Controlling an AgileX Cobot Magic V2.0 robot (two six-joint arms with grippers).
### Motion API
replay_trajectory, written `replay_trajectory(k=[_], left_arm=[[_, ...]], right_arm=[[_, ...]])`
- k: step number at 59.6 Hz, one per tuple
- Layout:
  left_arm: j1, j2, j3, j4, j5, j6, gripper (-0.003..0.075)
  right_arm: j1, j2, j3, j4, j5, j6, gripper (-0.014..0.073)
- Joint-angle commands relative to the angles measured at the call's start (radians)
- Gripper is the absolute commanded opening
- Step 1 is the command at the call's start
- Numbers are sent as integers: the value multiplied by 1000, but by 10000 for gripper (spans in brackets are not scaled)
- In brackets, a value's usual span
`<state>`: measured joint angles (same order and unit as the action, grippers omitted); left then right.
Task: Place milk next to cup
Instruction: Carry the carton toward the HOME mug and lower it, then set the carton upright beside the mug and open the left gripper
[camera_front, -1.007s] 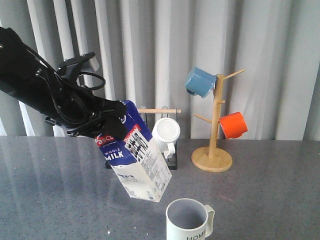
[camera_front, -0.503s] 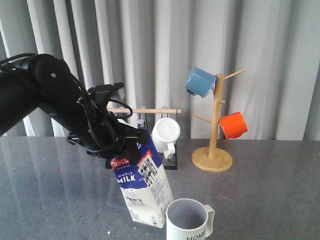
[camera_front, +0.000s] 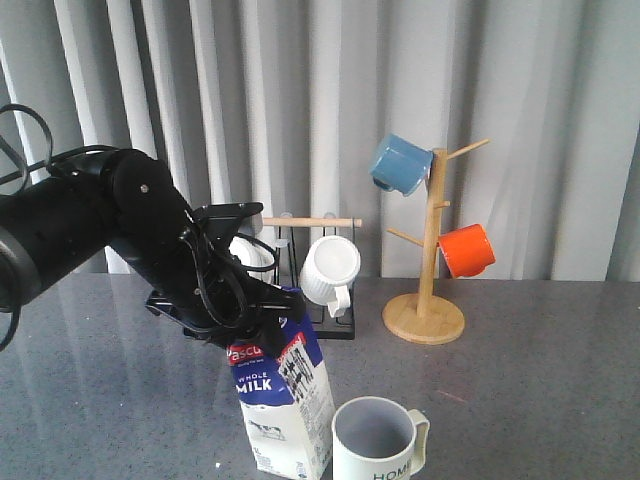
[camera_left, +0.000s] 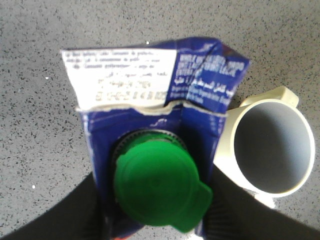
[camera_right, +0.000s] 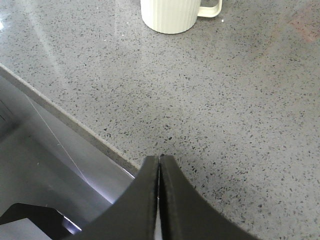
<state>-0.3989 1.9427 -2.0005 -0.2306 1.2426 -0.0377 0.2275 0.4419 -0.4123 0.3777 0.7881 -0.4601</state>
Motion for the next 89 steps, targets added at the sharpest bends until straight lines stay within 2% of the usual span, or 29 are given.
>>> replay_trajectory(k=[1, 8, 18, 38, 48, 89], left_arm=[[-3, -44, -1, -12, 10, -11, 11], [-3, -46, -1, -14, 10, -11, 29], [-3, -46, -1, -23, 10, -11, 101], [-3, -64, -1, -72, 10, -6, 404], [-3, -85, -1, -73, 10, -6, 496], [-3, -248, -1, -84, 10, -10, 510]], right_arm=[[0, 7, -26, 14, -48, -2, -4], [0, 7, -26, 14, -48, -2, -4], [0, 7, -26, 14, -48, -2, -4], [0, 7, -26, 14, -48, -2, -4], [0, 7, -26, 14, -48, -2, -4], [0, 7, -26, 14, -51, -2, -4]])
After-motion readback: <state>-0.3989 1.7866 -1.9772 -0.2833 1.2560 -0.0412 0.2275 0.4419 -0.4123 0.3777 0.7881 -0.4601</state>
